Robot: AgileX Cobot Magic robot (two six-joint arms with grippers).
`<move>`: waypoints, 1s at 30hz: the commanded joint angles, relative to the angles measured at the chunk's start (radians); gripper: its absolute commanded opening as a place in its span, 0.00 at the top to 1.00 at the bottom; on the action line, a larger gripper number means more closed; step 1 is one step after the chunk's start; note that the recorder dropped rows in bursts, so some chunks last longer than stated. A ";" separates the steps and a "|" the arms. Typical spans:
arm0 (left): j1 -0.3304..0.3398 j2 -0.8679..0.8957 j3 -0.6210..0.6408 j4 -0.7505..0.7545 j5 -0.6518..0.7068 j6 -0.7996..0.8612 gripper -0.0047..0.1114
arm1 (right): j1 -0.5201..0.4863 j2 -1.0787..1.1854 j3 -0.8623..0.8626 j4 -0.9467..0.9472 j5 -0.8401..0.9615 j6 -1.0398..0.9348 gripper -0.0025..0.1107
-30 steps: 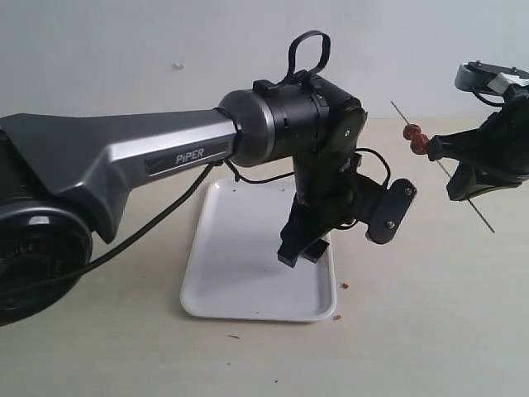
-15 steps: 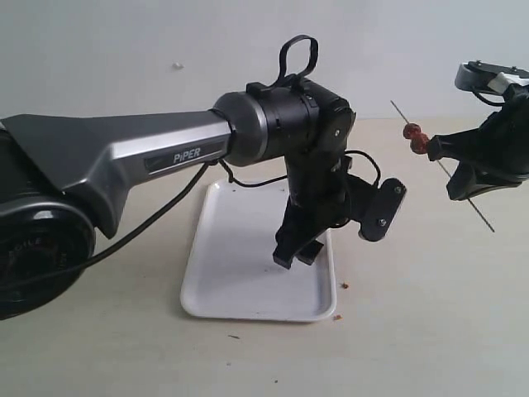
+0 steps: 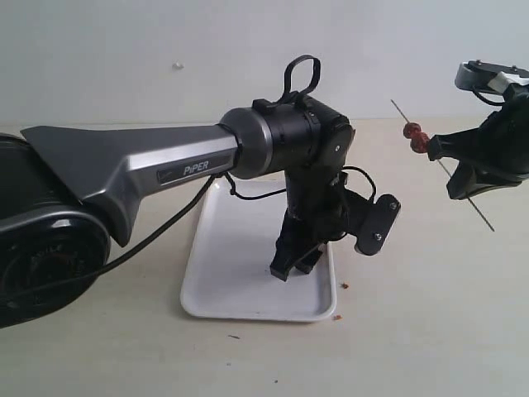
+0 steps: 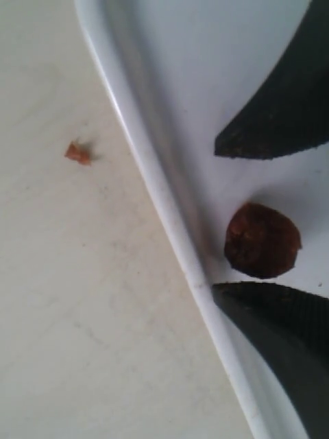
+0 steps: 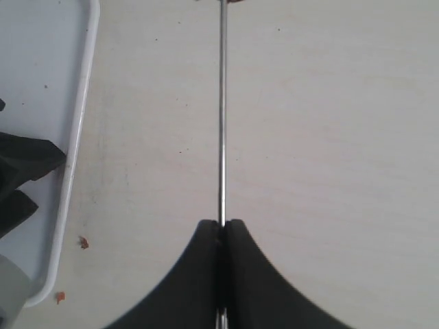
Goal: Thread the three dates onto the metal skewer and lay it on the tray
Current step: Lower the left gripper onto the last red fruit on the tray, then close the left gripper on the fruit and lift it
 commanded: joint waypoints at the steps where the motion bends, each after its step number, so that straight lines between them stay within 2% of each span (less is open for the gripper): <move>1: 0.004 0.010 0.002 -0.004 0.007 -0.005 0.49 | -0.006 -0.009 -0.003 0.004 -0.012 -0.010 0.98; 9: 0.004 0.010 0.002 0.002 0.012 -0.006 0.51 | -0.006 -0.009 -0.003 0.004 -0.012 -0.010 0.98; 17: 0.004 0.010 0.002 0.011 0.027 -0.006 0.68 | -0.006 -0.009 -0.003 0.004 -0.012 -0.010 0.98; 23: 0.004 0.010 0.002 0.011 0.028 -0.012 0.68 | -0.006 -0.009 -0.003 0.004 -0.012 -0.010 0.98; 30: 0.004 0.000 0.002 0.011 0.028 -0.103 0.68 | -0.006 -0.009 -0.003 0.004 -0.012 -0.010 0.98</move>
